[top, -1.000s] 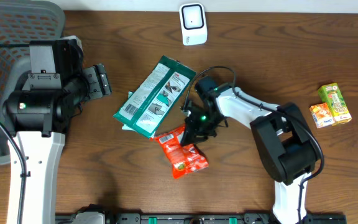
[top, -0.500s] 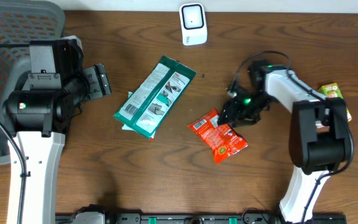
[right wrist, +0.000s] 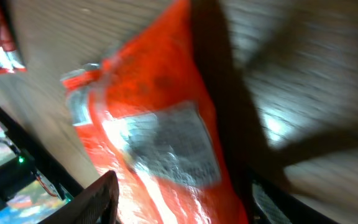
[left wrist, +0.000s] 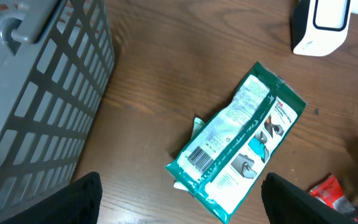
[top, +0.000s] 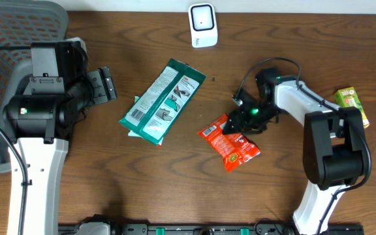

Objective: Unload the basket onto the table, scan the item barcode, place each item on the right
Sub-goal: 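Grasp the red snack bag by its edge with the right gripper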

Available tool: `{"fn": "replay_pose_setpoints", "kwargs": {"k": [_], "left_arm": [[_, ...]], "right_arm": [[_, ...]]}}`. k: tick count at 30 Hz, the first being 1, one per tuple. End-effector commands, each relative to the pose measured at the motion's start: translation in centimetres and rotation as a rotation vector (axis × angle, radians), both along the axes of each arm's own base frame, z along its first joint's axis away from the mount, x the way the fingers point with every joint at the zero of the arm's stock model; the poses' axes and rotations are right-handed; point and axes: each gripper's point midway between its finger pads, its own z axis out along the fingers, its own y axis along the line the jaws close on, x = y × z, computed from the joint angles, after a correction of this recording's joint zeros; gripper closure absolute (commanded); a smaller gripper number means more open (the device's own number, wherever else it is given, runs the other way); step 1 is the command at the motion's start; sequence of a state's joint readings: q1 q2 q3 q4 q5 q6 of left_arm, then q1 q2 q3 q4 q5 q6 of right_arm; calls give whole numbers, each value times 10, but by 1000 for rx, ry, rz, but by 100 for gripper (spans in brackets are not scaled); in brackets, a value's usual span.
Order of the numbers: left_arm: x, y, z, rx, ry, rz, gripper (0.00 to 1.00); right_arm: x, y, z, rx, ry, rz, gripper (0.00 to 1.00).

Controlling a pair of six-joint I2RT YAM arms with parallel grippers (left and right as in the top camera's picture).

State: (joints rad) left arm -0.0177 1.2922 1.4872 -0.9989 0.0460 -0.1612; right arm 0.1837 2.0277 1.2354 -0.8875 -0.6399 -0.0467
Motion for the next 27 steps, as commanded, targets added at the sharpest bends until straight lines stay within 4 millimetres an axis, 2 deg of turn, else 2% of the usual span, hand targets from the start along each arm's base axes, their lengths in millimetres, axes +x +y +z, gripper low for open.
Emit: {"fn": "replay_pose_setpoints", "kwargs": {"k": [1, 9, 12, 16, 20, 23, 24, 25, 27], "left_arm": [[1, 1, 6, 1, -14, 12, 17], [1, 1, 6, 1, -14, 12, 17], [1, 1, 6, 1, -14, 12, 17], [1, 1, 6, 1, -14, 12, 17], [1, 1, 6, 1, -14, 12, 17], [1, 1, 6, 1, -14, 12, 17], [1, 1, 6, 1, -14, 12, 17], [1, 1, 6, 1, -14, 12, 17], [1, 1, 6, 1, -14, 12, 17]], "right_arm": [[-21, -11, -48, -125, 48, 23, 46], [-24, -11, -47, -112, 63, 15, 76], [-24, -9, -44, -80, 70, 6, 83], [-24, -2, -40, -36, 78, 0, 99], [-25, -2, -40, -36, 78, 0, 97], [-25, -2, -40, -36, 79, 0, 85], [-25, -2, -40, -36, 79, 0, 84], [-25, -2, -40, -36, 80, 0, 86], [-25, -2, -40, -36, 81, 0, 99]]}}
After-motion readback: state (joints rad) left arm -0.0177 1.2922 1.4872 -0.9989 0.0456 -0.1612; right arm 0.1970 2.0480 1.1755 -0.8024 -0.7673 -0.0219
